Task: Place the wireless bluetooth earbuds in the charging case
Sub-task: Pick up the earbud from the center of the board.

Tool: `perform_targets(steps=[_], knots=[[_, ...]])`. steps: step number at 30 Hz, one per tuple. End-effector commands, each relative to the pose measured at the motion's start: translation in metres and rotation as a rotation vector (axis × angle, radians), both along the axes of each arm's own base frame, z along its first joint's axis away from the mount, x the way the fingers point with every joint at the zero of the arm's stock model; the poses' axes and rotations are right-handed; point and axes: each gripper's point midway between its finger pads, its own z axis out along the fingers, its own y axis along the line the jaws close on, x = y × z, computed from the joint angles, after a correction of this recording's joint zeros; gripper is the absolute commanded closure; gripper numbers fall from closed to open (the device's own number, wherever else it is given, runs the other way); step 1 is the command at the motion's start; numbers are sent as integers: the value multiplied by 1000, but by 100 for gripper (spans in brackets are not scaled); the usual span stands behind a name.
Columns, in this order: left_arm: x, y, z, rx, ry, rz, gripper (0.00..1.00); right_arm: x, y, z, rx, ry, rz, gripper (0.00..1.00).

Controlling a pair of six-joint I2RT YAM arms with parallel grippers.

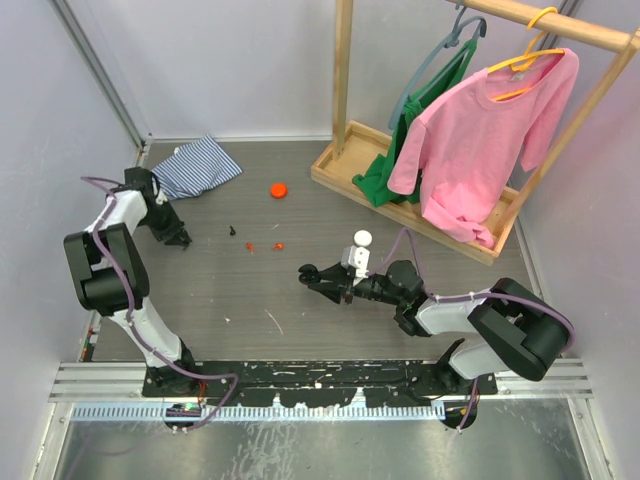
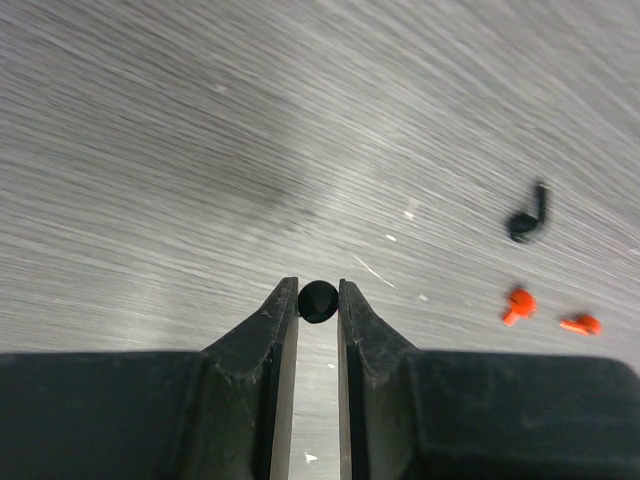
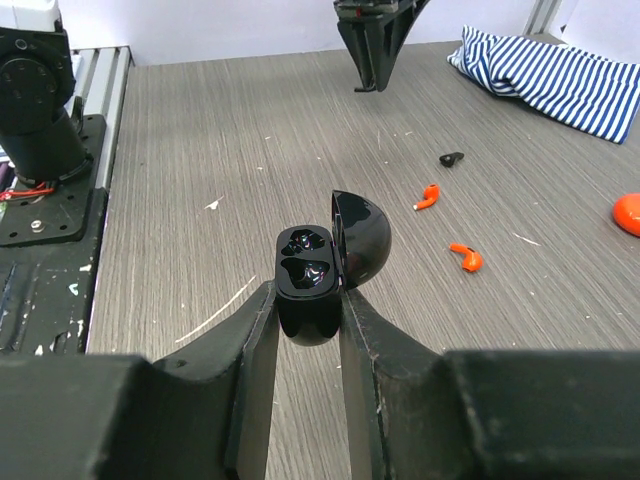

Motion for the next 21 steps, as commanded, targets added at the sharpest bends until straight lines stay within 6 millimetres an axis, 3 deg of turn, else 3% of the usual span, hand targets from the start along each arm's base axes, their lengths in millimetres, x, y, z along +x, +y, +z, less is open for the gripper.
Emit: perform_targets(steps=[1,7,21], knots=[[21,-34,51,-111,-194,-23,88,8,2,29,69,-91,-34,87],[19,-76,98,-194,-333,-79,89,12,-4,37,104,-108,-82,87],[-20,-180,179,-461,-684,-202,91,15,-11,71,210,-167,-135,87]])
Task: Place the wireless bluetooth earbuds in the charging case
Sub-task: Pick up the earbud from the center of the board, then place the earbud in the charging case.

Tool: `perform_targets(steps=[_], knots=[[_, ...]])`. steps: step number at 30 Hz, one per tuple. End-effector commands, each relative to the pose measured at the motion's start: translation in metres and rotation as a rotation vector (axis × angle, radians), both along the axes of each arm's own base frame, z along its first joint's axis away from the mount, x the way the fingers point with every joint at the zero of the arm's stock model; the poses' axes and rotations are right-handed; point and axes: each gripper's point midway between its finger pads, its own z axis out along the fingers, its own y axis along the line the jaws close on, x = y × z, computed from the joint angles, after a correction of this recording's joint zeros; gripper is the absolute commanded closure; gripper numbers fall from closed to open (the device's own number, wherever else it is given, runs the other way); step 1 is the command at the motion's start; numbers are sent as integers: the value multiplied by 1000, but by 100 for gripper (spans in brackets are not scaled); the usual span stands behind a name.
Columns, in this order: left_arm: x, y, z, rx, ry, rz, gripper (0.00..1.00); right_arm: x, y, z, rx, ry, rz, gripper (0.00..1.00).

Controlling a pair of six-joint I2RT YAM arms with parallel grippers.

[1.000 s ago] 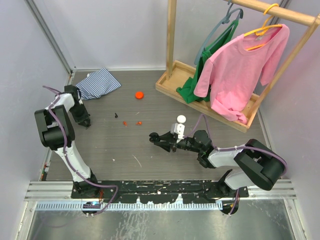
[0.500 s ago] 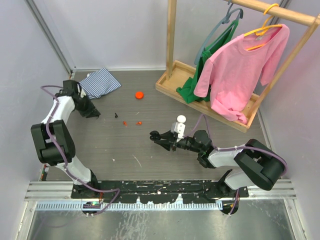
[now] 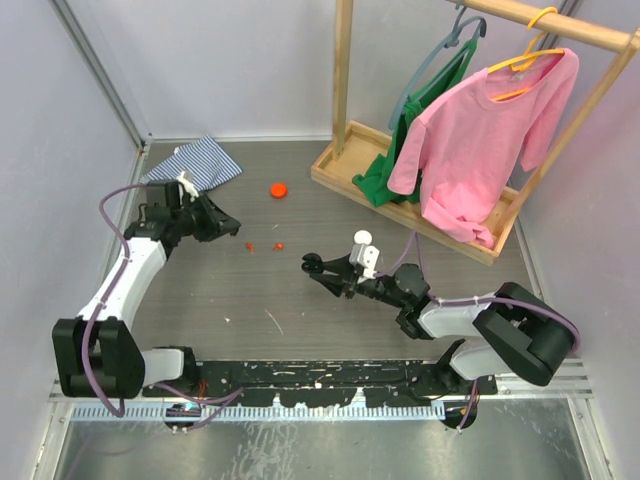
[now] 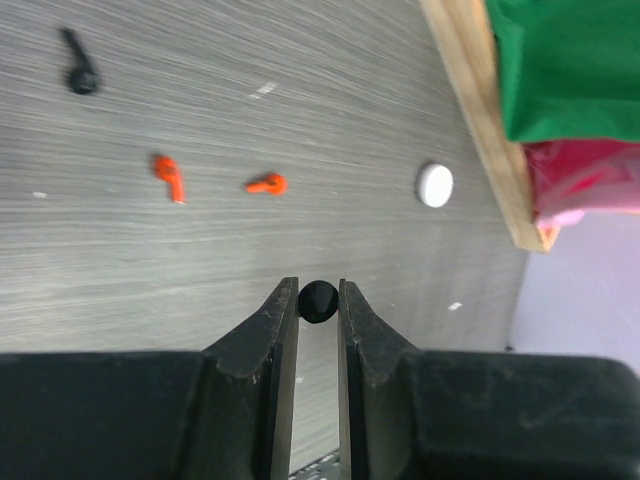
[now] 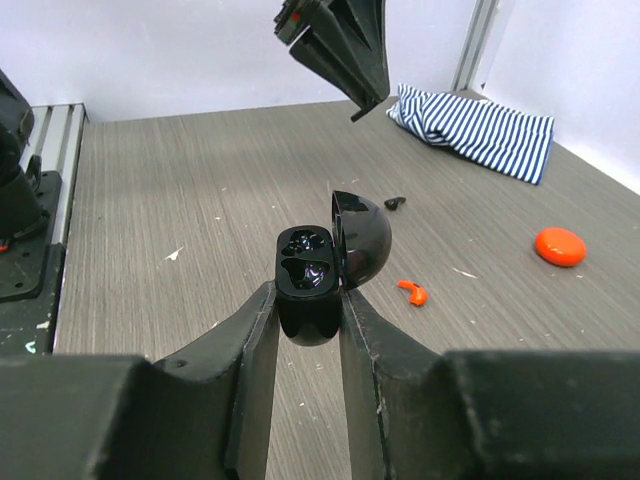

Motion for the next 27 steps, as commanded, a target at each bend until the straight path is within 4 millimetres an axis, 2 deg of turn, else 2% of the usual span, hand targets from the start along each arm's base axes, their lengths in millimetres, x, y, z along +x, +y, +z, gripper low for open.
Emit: perform_targets(steps=[1,6,9,15,19,27], knots=[[1,-32,63,-131,-232,-54,92,3,-3,47,122,-110,-35,86],[-18,-49,90,-201,-338,-95,91,10,-3,56,131,-113,-65,86],[-26,-58,98,-250,-365,-105,93,15,-5,61,147,-113,-91,86],[-40,-89,114,-385,-403,-137,93,18,-1,72,175,-124,-92,86],[-49,-97,122,-441,-423,-131,94,22,-3,79,209,-139,-112,86],[-71,-109,141,-534,-448,-195,94,21,0,81,233,-144,-94,86]])
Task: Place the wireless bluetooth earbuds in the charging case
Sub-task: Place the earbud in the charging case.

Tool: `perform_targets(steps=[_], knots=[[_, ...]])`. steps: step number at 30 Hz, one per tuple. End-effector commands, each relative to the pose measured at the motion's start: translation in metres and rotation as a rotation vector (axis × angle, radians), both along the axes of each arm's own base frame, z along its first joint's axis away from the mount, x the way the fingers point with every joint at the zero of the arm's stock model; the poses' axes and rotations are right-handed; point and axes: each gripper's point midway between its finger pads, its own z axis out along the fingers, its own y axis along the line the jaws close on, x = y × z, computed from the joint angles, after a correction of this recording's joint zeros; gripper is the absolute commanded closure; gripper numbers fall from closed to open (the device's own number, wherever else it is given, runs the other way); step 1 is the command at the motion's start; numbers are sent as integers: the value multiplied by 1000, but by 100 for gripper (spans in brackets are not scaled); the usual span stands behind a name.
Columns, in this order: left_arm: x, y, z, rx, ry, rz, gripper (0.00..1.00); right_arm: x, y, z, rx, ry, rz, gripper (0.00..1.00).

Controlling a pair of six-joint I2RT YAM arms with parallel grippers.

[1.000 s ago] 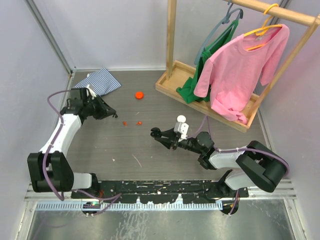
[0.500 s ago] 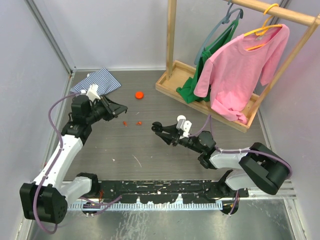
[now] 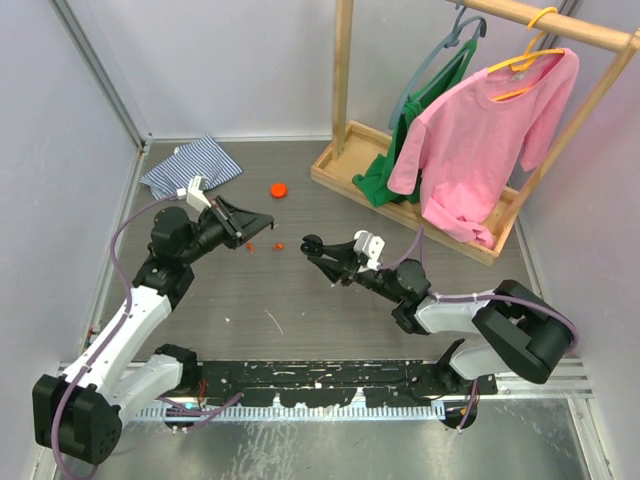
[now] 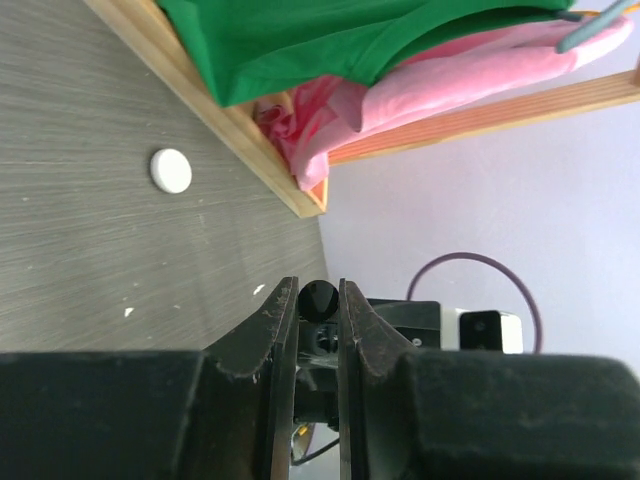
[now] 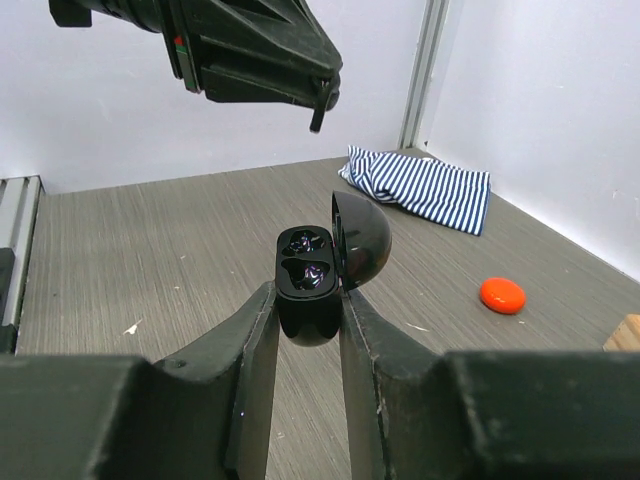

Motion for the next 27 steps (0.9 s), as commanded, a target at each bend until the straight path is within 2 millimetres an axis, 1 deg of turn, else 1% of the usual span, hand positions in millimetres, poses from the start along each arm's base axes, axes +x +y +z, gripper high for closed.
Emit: perform_targets(steps=[1,8,13,27], knots=[[-15,-8,42,-92,-127,-46,94,-2,0,39,122,-90,3,86],[-32,-25,48,-112,-148,-140,94,-3,2,43,139,-97,19,86],[-42,-35,52,-123,-159,-170,94,-3,3,45,143,-100,24,86],[-53,-58,45,-121,-154,-228,94,-3,1,43,165,-83,17,86]])
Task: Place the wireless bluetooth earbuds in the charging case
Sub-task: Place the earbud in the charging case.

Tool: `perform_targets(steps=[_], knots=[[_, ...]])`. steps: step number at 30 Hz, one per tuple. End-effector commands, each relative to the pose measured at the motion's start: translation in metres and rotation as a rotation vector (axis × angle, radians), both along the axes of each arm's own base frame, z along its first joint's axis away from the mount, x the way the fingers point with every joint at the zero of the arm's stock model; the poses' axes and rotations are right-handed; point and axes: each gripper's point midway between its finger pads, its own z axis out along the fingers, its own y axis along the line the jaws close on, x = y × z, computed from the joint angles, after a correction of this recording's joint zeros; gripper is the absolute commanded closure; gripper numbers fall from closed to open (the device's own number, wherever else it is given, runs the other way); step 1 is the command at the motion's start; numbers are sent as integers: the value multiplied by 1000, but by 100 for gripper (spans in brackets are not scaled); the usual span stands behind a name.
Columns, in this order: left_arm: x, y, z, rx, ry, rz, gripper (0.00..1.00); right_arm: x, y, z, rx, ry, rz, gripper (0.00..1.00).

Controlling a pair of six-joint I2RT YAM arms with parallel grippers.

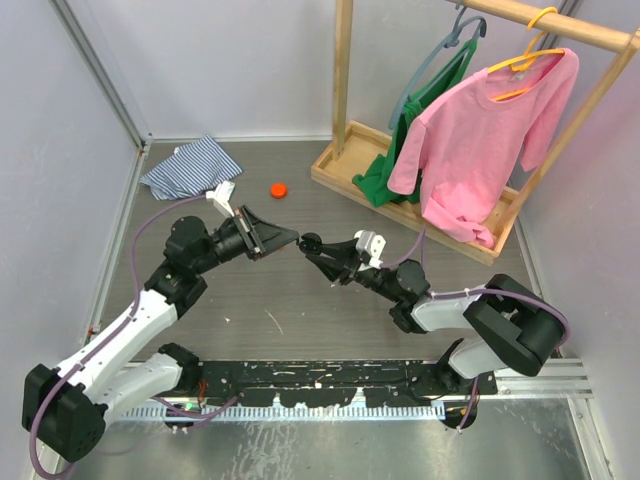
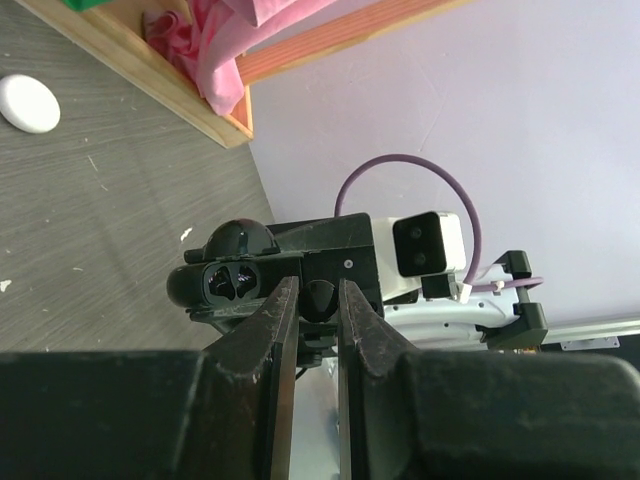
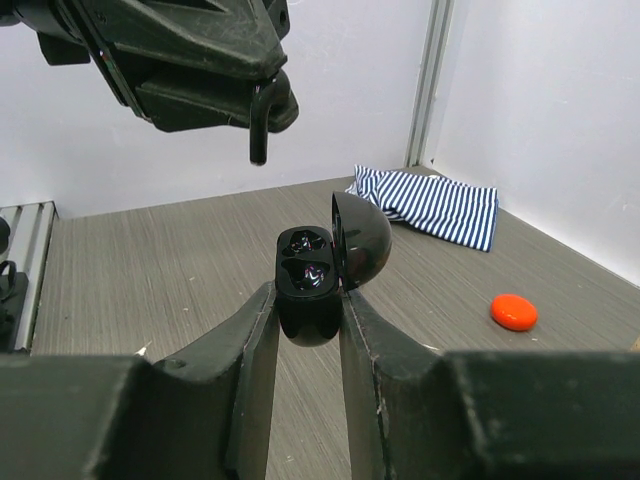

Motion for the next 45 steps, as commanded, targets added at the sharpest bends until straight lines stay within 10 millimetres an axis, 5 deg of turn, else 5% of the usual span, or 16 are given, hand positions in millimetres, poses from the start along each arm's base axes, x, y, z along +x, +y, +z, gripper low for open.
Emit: perform_targets(steps=[1,45], knots=[[-1,-5,16,-30,-80,-5,94,-4,-3,38,113,-90,0,86],[-2,-28,-12,67,-77,-11,94,-17,-10,49,139,-112,29,86]])
